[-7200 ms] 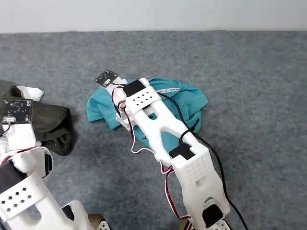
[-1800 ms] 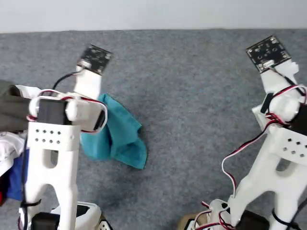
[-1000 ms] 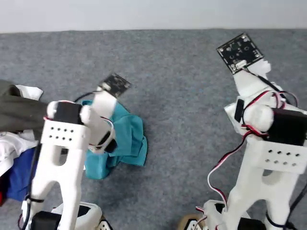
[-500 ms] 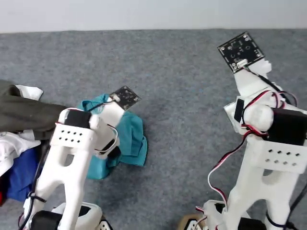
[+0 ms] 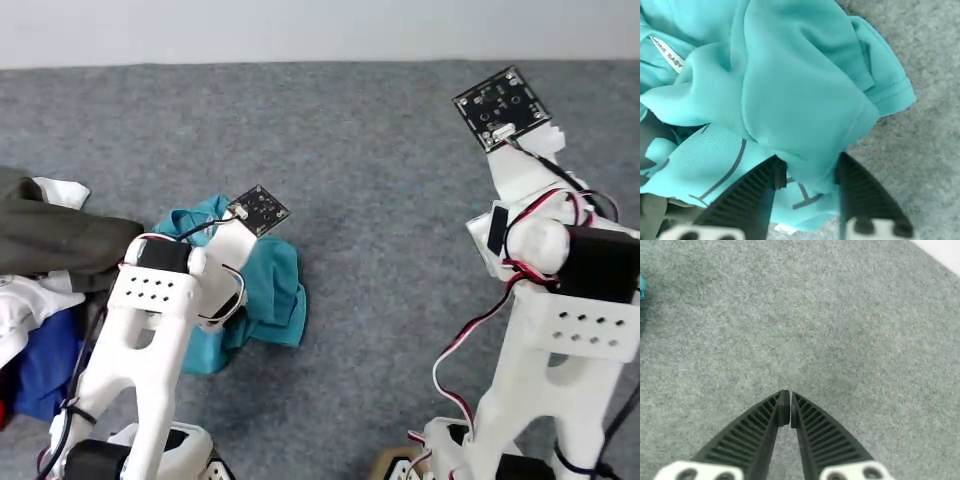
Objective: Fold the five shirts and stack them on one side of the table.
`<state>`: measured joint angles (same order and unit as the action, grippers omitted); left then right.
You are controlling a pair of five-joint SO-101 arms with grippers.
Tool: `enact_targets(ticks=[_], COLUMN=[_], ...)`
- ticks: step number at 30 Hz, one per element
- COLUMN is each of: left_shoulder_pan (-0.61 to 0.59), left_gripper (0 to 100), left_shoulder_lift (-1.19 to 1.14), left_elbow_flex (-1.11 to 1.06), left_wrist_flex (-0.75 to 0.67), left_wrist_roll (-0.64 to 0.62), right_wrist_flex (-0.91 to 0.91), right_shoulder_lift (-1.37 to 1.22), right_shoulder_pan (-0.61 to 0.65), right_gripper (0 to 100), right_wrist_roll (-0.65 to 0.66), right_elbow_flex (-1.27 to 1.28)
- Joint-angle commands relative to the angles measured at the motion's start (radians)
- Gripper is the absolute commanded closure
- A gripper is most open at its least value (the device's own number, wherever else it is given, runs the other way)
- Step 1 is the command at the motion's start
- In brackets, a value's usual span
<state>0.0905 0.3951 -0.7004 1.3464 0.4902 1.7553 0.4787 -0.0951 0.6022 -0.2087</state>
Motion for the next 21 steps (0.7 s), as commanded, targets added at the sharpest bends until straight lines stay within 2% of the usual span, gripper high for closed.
enact_targets(ticks=[1, 12, 21], left_shoulder_pan=[-0.006, -0.008, -0.023], left_gripper=[91, 95, 100], left_shoulder_lift=[0.014, 0.014, 0.014], left_elbow_flex=[0.058, 0.331, 0.357], left_wrist_flex=[0.014, 0.189, 0.195], left_wrist_roll=[0.011, 0.006, 0.006], right_wrist_flex=[0.039, 0.039, 0.039], right_shoulder_lift=[0.024, 0.024, 0.024], right_shoulder_pan=[0.004, 0.004, 0.008], right_gripper=[98.8, 98.8, 98.8], right_wrist_roll=[-0.012, -0.012, -0.012], right_elbow_flex=[-0.005, -0.005, -0.005])
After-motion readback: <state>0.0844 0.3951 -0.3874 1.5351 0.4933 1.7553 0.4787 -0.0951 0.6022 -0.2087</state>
